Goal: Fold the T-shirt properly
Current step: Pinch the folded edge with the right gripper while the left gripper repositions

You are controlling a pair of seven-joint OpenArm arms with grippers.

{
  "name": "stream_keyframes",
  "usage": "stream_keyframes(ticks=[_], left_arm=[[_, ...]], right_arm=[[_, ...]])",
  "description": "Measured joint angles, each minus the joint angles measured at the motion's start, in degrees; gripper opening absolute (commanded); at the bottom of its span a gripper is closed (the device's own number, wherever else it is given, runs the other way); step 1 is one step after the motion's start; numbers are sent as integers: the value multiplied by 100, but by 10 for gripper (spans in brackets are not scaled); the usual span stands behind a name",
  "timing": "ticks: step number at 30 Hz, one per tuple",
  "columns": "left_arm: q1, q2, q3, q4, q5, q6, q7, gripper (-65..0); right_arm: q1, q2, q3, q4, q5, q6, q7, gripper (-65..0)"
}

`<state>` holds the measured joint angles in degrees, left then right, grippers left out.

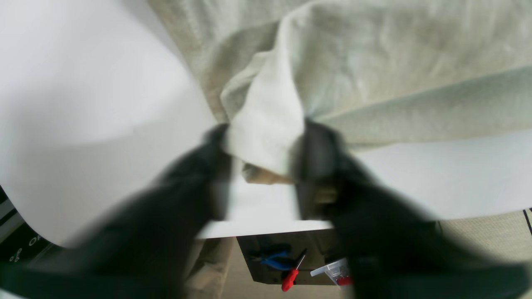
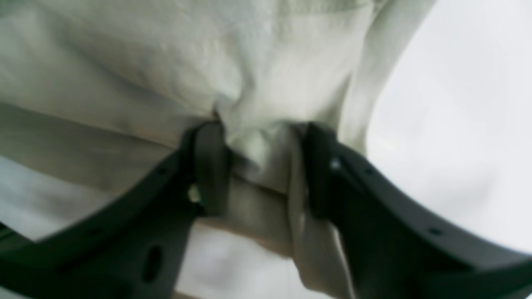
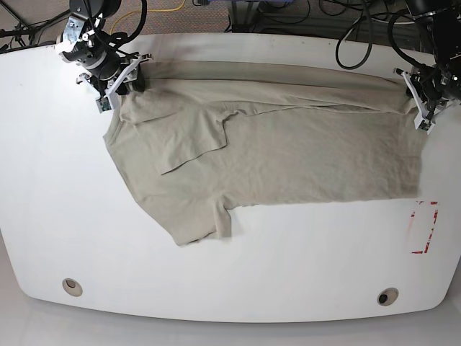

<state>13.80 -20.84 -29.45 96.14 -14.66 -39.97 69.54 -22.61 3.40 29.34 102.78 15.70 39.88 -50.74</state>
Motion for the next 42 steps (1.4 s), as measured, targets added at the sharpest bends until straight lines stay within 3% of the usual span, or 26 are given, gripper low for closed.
stream_keyframes(ticks=[4,11,21,26,34,39,42], left_arm=[[2,-2,0,-7,7,0,2,-650],[-7,-122,13,-9,175,0,0,-614],[-22,-680,142,74,153,-2,-20,-558],[-205,-879,385,59,162,-13,4,-482],[-546,-1207,476,-160,136,-15,-35,-225],[-702,-1368,476,-339,87,-15,-17,-199],[-697,-1508,476,-341,-293,-15,2,-197]], right_arm=[[2,42,7,-118,33,0,181,-501],[17,76,7,-289,175,24,341,-498],[24,184,-17,-323,219,57,363,-498],[31,199,-20,-328,221,66,361,-498],[31,199,-20,-337,236,66,361,-498],[28,201,-20,-334,234,68,363,-499],[28,201,-20,-334,236,68,363,-499]])
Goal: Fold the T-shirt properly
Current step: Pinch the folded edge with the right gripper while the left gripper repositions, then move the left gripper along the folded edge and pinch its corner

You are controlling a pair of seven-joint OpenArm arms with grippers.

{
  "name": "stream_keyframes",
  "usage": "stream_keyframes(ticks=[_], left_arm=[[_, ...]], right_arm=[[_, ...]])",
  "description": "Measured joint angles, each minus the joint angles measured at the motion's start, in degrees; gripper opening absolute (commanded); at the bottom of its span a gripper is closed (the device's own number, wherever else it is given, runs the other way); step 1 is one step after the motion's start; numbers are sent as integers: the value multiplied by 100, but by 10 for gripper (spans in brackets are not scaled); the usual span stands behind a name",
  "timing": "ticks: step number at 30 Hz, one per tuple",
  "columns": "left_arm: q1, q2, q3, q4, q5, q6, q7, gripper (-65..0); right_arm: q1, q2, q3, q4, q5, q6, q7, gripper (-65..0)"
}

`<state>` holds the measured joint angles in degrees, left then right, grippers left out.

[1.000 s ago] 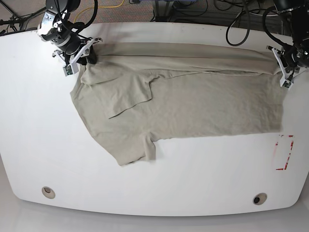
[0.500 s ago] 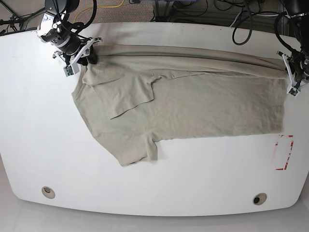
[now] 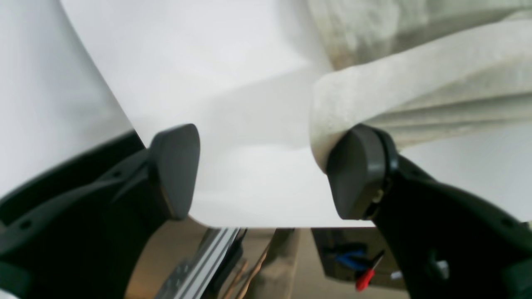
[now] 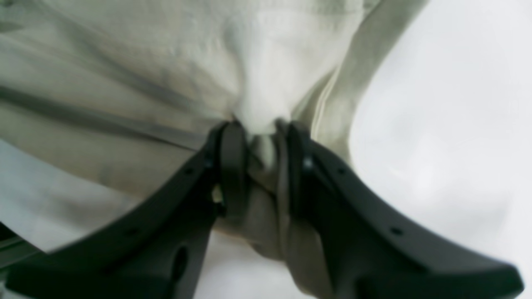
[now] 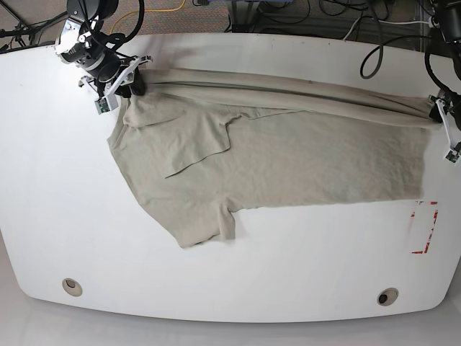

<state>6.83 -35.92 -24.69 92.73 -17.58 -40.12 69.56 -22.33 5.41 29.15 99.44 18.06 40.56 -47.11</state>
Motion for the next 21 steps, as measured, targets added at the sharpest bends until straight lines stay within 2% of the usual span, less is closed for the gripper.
stream_keyframes(ticks=[5,8,11,13,17,21], left_arm=[[-4,-332,-50,-2,-964,-2,472,-196],[-2,-498,-428,-11,-1919,0,634,-197],[9,-691,-710,-17,-2538,4,734,-197],[-2,-782,-750,-17,-2752,4,748,-197],[-13,-728,-754,-17,-3106,2,737,-197],[13,-664,-857,-17,-3108,2,758,-194]], right_arm=[[2,0,0,4,-2,0,0,-499],[2,-2,0,11,-11,0,-2,-501],[2,0,0,11,-7,0,-2,-501],[2,0,0,11,-4,0,-2,-501],[2,-2,0,13,-9,0,-2,-501],[2,-2,0,13,-7,0,-2,-501]])
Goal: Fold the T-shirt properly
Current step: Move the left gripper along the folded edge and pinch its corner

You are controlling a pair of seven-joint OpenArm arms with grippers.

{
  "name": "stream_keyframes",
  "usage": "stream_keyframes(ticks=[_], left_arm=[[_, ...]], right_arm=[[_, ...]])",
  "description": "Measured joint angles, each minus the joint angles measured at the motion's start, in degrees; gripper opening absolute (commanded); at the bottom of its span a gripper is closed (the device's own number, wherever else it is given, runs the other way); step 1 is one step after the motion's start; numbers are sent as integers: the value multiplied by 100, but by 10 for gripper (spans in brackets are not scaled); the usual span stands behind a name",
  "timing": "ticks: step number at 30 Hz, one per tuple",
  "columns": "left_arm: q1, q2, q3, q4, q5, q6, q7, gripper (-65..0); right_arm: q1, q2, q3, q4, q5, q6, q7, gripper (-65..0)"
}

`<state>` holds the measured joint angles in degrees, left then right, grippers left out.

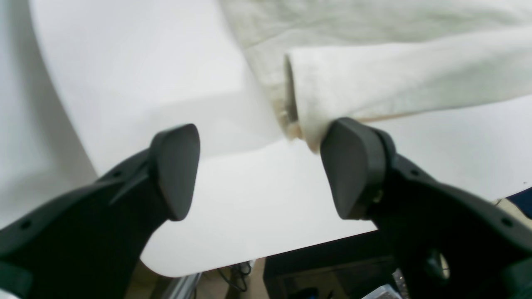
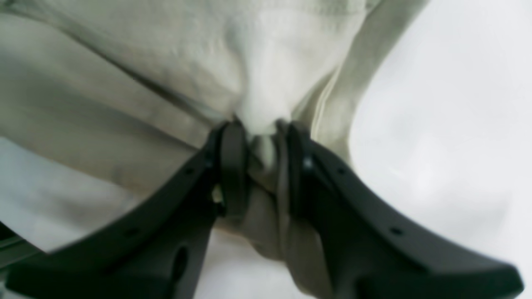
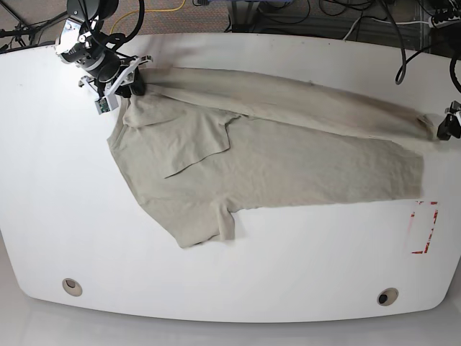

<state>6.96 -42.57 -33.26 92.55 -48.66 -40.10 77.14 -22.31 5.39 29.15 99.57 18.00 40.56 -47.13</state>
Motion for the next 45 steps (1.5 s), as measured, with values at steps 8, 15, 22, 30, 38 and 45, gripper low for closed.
stream_keyframes(ticks=[8,15,22,30,38,45], left_arm=[[-2,-24,267,-11,-297,0,-4,-197],[44,17,260,-304,-153,0,4,-199],[-63,157,208,-629,96,15,-61,-197],[-20,793,256,-868,411,15,-374,-199],[-310,1322,271,-1222,643,13,-511,-199],[-409,1482,245,-1211,1504,15,-638,-207]], right_arm=[[2,-2,0,0,-17,0,0,-501],[7,0,0,0,-7,0,-7,-501],[35,0,0,7,-15,0,-68,-501],[70,-11,2,4,-46,0,-107,-503],[131,-15,2,-2,-98,0,-127,-501],[131,-7,0,-4,-81,0,-109,-501]])
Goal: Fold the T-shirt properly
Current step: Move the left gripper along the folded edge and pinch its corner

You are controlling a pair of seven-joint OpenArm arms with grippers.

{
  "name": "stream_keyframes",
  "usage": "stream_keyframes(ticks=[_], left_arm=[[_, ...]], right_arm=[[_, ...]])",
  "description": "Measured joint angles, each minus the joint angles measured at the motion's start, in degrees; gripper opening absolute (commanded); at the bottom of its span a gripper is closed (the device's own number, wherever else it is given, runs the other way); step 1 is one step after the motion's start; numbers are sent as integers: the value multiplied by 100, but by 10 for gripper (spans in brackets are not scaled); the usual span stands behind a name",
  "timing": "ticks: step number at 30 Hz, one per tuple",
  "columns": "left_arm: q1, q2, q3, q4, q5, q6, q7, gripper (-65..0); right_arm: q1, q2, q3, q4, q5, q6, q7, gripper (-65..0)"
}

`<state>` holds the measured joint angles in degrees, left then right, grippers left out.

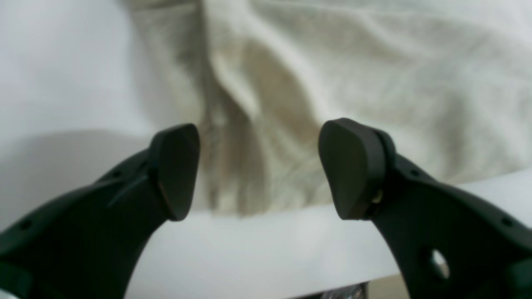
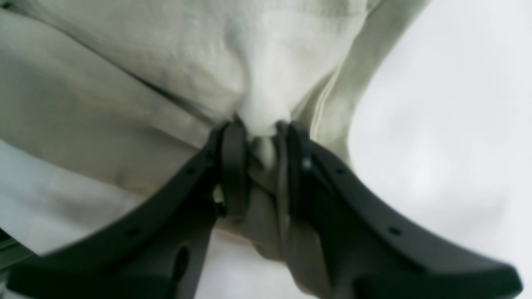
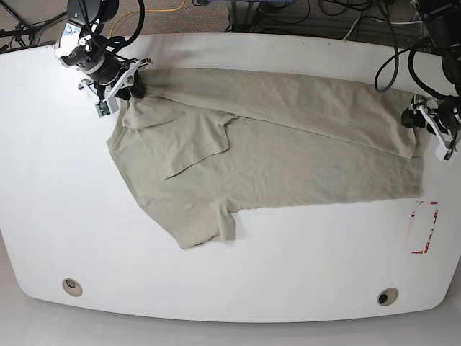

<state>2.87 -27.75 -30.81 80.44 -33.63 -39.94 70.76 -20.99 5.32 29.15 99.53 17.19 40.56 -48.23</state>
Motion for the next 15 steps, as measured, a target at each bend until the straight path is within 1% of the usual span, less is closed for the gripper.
stream_keyframes(ticks=[3,7,10,15], left_arm=[[37,103,2,2,415,0,33,-254],[74,116,13,-2,660,0,31,-350],[66,87,13,-4,887,0,31,-399],[63,87,13,-4,973,0,31,-472]], right_arm=[[28,-7,0,0,-28,0,-31,-503],[33,-7,4,0,-37,0,-33,-503],[33,-2,7,-13,-20,0,-20,-503],[48,4,7,-17,-28,0,-31,-503]])
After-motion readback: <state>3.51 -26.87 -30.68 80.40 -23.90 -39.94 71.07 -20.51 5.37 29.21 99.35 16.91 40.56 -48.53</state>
